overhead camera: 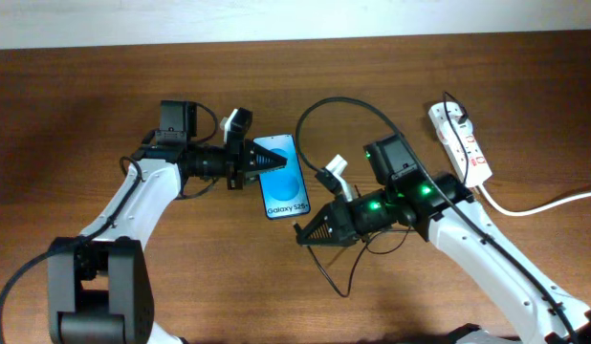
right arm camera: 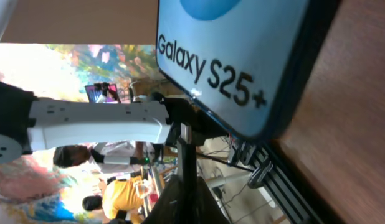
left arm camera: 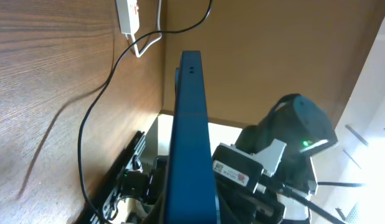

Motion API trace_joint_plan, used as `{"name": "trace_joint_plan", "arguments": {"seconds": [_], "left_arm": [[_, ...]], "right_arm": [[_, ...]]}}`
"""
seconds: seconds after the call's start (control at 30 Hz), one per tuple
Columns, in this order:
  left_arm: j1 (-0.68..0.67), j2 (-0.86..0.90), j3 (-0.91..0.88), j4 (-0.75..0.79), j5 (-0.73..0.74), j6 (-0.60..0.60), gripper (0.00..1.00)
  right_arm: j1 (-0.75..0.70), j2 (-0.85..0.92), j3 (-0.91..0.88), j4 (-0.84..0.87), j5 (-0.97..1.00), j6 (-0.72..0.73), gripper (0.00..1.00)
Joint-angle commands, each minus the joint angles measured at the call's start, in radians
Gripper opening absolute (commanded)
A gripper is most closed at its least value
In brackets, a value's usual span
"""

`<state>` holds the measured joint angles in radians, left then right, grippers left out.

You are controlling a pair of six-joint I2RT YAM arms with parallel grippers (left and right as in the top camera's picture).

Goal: Plug charger to phone and switch on socket
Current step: 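Grasp the USB-C plug with the right gripper and carry it toward the phone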

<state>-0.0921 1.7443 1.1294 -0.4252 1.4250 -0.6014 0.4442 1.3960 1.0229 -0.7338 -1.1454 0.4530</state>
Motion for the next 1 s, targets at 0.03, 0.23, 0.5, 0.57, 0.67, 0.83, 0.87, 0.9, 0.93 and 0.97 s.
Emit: {"name": "trace_joint_plan", "arguments": {"seconds": [0.03,0.23,0.5,0.57,0.67,0.83,0.87,0.9,0.93,0.97], "left_arm": [[0.002,-0.009,0.015,0.002,0.035,0.011,0.0],[0.002,-0.009,0.015,0.002,0.035,0.011,0.0],[0.002,-0.009,0.015,0.002,0.035,0.011,0.0],[0.002,-0.009,0.015,0.002,0.035,0.011,0.0],[0.005,-0.009,0.015,0.006,0.038,-0.026,0.0],[0.03,-0.009,0.015,0.086,0.084,-0.045,0.0],[0.033,-0.009,0.015,0.096,0.087,-0.055,0.0],[0.034,-0.009,0.015,0.108,0.087,-0.065,0.0],[0.034,-0.009,0.015,0.123,0.087,-0.067,0.0],[0.034,-0.009,0.015,0.139,0.087,-0.069,0.0]], "right_arm": [[0.015,0.004,-0.004,0.02,0.04,0.061,0.04],[0.015,0.004,-0.004,0.028,0.08,0.104,0.04],[0.015,0.004,-0.004,0.043,0.05,0.106,0.05],[0.015,0.004,-0.004,0.04,0.037,0.102,0.04],[0.015,0.003,-0.004,0.015,-0.008,0.033,0.04],[0.014,-0.001,-0.004,-0.079,-0.087,-0.109,0.04],[0.014,-0.002,-0.004,-0.096,-0.108,-0.143,0.04],[0.014,-0.005,-0.004,-0.108,-0.132,-0.188,0.04],[0.014,-0.006,-0.004,-0.108,-0.149,-0.224,0.04],[0.014,-0.007,-0.004,-0.105,-0.153,-0.248,0.05]]}}
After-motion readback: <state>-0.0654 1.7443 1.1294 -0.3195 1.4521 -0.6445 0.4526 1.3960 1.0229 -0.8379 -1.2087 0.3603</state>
